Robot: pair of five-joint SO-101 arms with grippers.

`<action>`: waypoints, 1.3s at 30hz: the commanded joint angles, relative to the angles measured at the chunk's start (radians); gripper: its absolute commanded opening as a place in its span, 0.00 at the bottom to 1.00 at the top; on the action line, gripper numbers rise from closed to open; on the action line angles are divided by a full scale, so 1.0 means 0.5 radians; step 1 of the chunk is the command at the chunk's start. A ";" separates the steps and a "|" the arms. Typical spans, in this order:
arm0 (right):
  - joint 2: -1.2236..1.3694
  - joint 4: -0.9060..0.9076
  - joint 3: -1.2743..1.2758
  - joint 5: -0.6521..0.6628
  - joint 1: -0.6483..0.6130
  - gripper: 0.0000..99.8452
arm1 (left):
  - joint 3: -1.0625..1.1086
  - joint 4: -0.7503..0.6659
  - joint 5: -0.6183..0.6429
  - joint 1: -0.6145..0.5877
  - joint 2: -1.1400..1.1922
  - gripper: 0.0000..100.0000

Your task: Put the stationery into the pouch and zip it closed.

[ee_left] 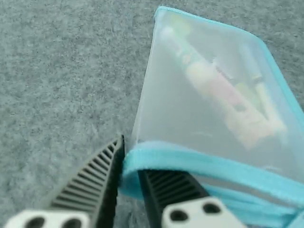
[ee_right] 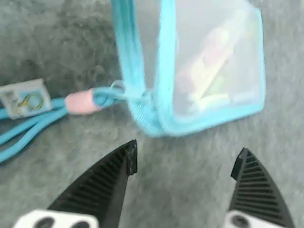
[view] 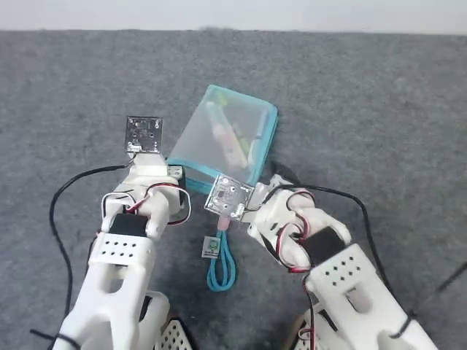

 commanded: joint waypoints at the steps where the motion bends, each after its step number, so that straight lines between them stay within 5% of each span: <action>1: 0.137 -0.256 -0.003 0.071 0.023 0.31 | -0.140 0.003 -0.012 -0.018 -0.006 0.01; 10: 0.566 -0.674 -0.006 0.215 0.023 0.31 | -0.173 0.092 -0.012 -0.015 -0.006 0.01; 21: 0.290 -0.167 0.021 0.381 0.020 0.31 | -0.198 0.095 -0.012 -0.018 -0.003 0.01; 32: 0.680 -0.753 0.012 0.356 -0.008 0.31 | -0.192 0.104 -0.012 -0.015 -0.003 0.01; 39: 1.042 -0.766 -0.328 0.288 0.008 0.27 | -0.189 0.104 -0.012 -0.015 -0.003 0.01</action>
